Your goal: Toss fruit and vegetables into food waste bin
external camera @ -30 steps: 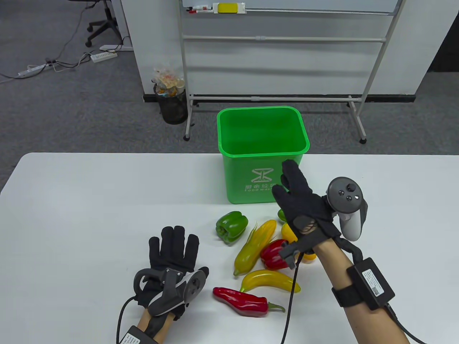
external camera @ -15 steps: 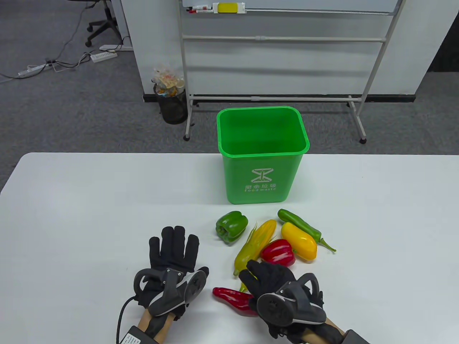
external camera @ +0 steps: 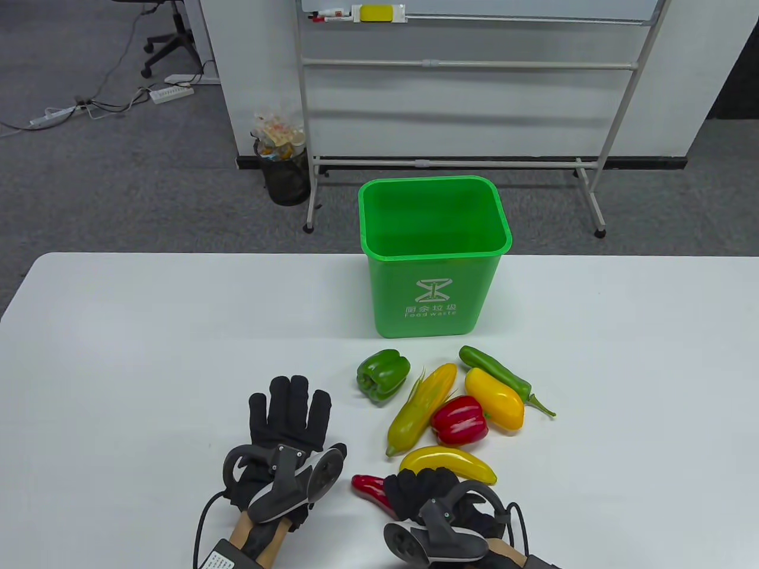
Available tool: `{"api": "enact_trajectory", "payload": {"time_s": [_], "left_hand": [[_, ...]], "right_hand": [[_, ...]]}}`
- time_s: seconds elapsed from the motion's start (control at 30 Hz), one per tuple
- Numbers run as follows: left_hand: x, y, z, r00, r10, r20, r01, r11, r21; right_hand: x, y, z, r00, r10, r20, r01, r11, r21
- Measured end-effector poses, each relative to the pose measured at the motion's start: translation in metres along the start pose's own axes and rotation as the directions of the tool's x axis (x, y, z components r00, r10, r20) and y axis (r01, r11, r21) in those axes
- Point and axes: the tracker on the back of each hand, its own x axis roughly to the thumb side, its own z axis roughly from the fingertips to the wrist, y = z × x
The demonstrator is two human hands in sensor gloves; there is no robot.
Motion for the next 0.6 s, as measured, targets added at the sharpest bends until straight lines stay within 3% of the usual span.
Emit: {"api": "enact_trajectory", "payload": {"time_s": [0.4, 0.6], "left_hand": [[0.001, -0.002, 0.0, 1.0, -0.007, -0.001, 0.007, 1.0, -0.007], [-0.005, -0.005, -0.001, 1.0, 0.002, -0.021, -0.003, 1.0, -0.018]], "right_hand": [[0.002, 0.001, 0.005, 1.0, -0.025, -0.019, 0.025, 1.0, 0.009], [-0.008, -0.013, 0.016, 0.961, -0.275, -0.034, 0.277, 0.956, 0.101]]}}
